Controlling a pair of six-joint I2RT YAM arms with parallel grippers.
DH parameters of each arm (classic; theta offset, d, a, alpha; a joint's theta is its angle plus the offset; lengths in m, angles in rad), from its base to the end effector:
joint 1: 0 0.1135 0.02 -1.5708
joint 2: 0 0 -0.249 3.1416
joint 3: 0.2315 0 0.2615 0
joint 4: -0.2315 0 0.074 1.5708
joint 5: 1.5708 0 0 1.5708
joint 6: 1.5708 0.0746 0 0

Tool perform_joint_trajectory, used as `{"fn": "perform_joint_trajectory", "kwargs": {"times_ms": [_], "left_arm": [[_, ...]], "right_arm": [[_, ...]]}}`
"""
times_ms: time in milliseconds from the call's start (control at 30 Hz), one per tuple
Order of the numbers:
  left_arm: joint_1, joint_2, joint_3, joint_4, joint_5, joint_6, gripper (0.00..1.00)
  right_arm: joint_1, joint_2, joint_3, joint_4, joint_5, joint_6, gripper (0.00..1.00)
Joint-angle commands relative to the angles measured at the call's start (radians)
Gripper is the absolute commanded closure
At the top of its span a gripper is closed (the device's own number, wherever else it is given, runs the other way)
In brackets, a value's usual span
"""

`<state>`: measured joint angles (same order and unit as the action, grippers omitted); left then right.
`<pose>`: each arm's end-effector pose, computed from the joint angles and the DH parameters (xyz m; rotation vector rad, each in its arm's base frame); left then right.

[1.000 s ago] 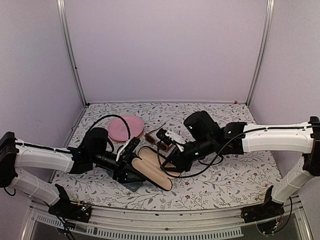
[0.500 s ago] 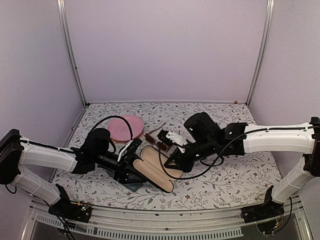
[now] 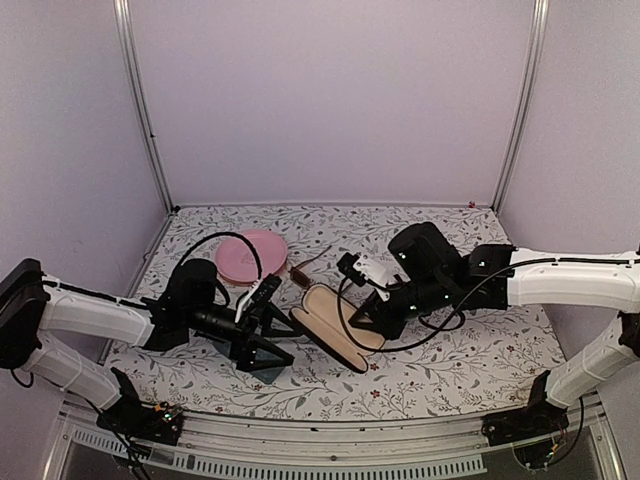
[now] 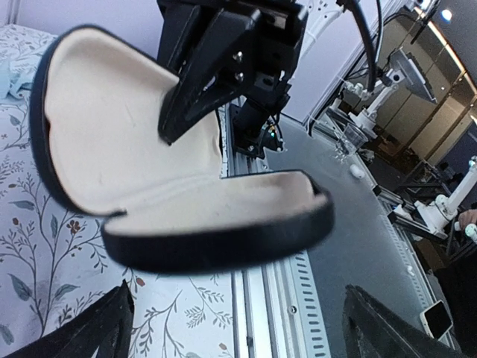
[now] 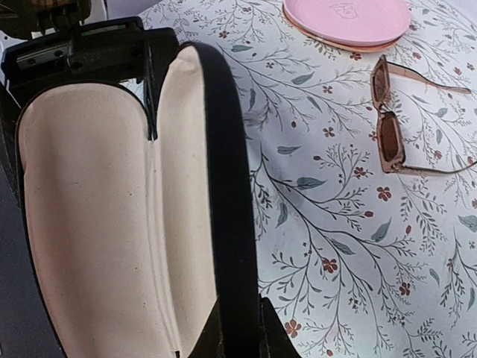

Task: Organize the sunglasses
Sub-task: Place the opened sunglasses case at the center of the board.

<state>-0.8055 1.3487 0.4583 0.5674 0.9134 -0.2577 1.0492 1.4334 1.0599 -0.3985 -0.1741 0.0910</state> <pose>0.1551 -0.2467 0.1583 1.1991 1.7016 -1.5473 0.1634 0.3103 0.2203 -1.2131 2.1389 0.7403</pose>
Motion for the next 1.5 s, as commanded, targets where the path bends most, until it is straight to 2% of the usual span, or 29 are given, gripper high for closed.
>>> {"fn": "perform_joint_trajectory", "kwargs": {"times_ms": [0, 200, 533, 633, 833, 1267, 1467], "left_arm": [[0.02, -0.026, -0.03, 0.022, -0.031, 0.003, 0.01], [0.049, -0.091, -0.054, -0.021, -0.116, 0.016, 0.01], [0.069, -0.158, -0.038, -0.17, -0.431, 0.005, 0.01], [0.075, -0.174, -0.044, -0.187, -0.482, -0.003, 0.01], [0.083, -0.185, -0.055, -0.198, -0.521, -0.009, 0.01], [0.095, -0.148, -0.041, -0.207, -0.541, -0.015, 0.01], [0.097, -0.146, -0.038, -0.209, -0.54, -0.02, 0.01]], "right_arm": [[-0.02, -0.051, -0.021, -0.03, 0.074, 0.011, 0.99], [-0.031, -0.008, -0.023, -0.107, 0.252, -0.009, 0.99], [-0.034, 0.263, 0.116, -0.187, 0.465, -0.131, 0.97], [-0.034, 0.331, 0.141, -0.206, 0.504, -0.182, 0.97], [-0.027, 0.382, 0.204, -0.203, 0.549, -0.25, 0.95], [-0.03, 0.433, 0.192, -0.173, 0.719, -0.342, 0.94], [-0.032, 0.408, 0.134, -0.085, 0.715, -0.404, 0.86]]}}
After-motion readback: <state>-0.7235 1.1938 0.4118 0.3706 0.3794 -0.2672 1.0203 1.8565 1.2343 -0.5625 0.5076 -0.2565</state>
